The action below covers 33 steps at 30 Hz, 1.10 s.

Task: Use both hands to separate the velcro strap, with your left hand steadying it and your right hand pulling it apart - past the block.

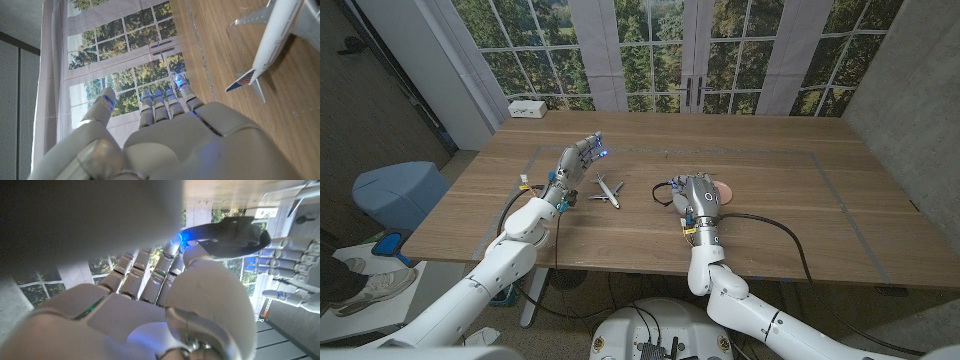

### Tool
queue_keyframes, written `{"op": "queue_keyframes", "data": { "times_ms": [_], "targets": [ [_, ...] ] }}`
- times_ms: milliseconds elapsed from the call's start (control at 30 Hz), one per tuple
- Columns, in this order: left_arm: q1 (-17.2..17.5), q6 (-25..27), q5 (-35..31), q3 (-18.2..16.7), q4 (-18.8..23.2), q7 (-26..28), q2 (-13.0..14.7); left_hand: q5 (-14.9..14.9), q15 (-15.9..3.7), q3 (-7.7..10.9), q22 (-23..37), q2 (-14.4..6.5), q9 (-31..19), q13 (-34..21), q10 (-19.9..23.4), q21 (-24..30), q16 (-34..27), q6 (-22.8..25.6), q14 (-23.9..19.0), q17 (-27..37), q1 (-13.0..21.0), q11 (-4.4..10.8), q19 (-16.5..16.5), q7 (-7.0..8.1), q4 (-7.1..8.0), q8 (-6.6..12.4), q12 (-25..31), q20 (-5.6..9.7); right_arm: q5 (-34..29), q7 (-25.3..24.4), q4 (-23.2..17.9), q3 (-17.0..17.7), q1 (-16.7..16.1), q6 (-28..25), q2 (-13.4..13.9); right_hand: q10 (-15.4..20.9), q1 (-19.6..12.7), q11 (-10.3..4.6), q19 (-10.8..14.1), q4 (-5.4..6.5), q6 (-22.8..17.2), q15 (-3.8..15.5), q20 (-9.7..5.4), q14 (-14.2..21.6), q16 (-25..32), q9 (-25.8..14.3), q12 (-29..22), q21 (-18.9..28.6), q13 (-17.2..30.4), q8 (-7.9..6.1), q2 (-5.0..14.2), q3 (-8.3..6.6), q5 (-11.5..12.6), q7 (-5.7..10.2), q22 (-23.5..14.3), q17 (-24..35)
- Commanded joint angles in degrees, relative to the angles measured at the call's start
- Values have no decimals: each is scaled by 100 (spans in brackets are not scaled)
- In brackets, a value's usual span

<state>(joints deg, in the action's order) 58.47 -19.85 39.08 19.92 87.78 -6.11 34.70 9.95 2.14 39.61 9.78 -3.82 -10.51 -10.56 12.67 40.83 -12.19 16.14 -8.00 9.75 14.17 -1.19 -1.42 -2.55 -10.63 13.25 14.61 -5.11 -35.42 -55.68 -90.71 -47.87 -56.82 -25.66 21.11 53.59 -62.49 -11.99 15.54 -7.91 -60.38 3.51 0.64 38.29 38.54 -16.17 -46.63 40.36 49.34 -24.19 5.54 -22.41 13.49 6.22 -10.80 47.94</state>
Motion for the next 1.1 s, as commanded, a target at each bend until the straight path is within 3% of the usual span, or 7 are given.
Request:
{"op": "queue_keyframes", "data": {
  "times_ms": [33, 133, 367, 567, 867, 1100],
  "targets": [
    [-163, 385, -10, 147, 176, -384, 315, -23, -23, -19, 25, 160, -24, -39, 337, -75, -64, 250, -270, 40, 231, 30, -131, -21, -44, 99, 75, -47, 270, -778, 460, 153, 154, 191, -408, 6, -50, 29, 10, -69, -123, 930, 62, 81, -12, -258, 15, 61, -28, -76, 7, -23, 45, -176, -8, 54],
    [-224, 456, -66, 193, 213, -492, 412, -23, -48, -38, 28, 233, -28, -44, 336, -102, -56, 309, -287, 44, 286, 47, -128, 22, -55, 121, 58, -52, 329, -819, 468, 172, 190, 130, -466, 40, -65, 39, 29, -89, -138, 923, 87, 119, -6, -285, 31, 73, -72, -100, -12, -26, 54, -207, -8, 87],
    [-347, 591, -289, 295, 343, -606, 616, -19, -97, -128, 40, 685, -47, -75, 24, -317, 89, 332, -25, 65, 710, 100, -4, 280, -52, 138, -147, -113, 324, -832, 541, 394, 208, 152, -760, 87, -66, 42, 25, -103, -147, 910, 133, 187, 18, -325, 38, 82, -106, -127, -37, -19, 57, -251, -8, 155],
    [-425, 811, -453, 369, 498, -599, 785, -18, -70, -187, 45, 917, -55, -88, -264, -456, 148, 207, 206, 75, 978, 151, 82, 434, -35, 94, -274, -86, 288, -832, 565, 487, 199, 290, -865, 118, -76, 72, 16, -114, -143, 904, 170, 196, 6, -347, 47, 88, -140, -135, -41, -30, 55, -270, -10, 199],
    [-501, 1028, -679, 447, 678, -538, 957, -3, -87, -207, 47, 1051, -59, -98, -508, -580, 177, 19, 457, 81, 1278, 155, 131, 620, -29, 29, -339, -32, 328, -832, 473, 690, 133, 550, -1057, 196, -84, 142, 27, -133, -149, 880, 229, 279, 22, -303, 33, 106, -173, -98, -67, -49, 24, -369, -11, 273],
    [-540, 1135, -924, 514, 846, -463, 1079, 10, -119, -198, 47, 1122, -60, -101, -646, -671, 176, 117, 635, 82, 1579, 177, 116, 951, -27, 73, -342, 27, 696, -827, 264, 720, 145, 617, -1117, 214, -104, 204, 30, -149, -167, 866, 259, 335, 70, -270, 20, 121, -172, -70, -81, -52, -24, -437, -15, 365]
  ]
}}
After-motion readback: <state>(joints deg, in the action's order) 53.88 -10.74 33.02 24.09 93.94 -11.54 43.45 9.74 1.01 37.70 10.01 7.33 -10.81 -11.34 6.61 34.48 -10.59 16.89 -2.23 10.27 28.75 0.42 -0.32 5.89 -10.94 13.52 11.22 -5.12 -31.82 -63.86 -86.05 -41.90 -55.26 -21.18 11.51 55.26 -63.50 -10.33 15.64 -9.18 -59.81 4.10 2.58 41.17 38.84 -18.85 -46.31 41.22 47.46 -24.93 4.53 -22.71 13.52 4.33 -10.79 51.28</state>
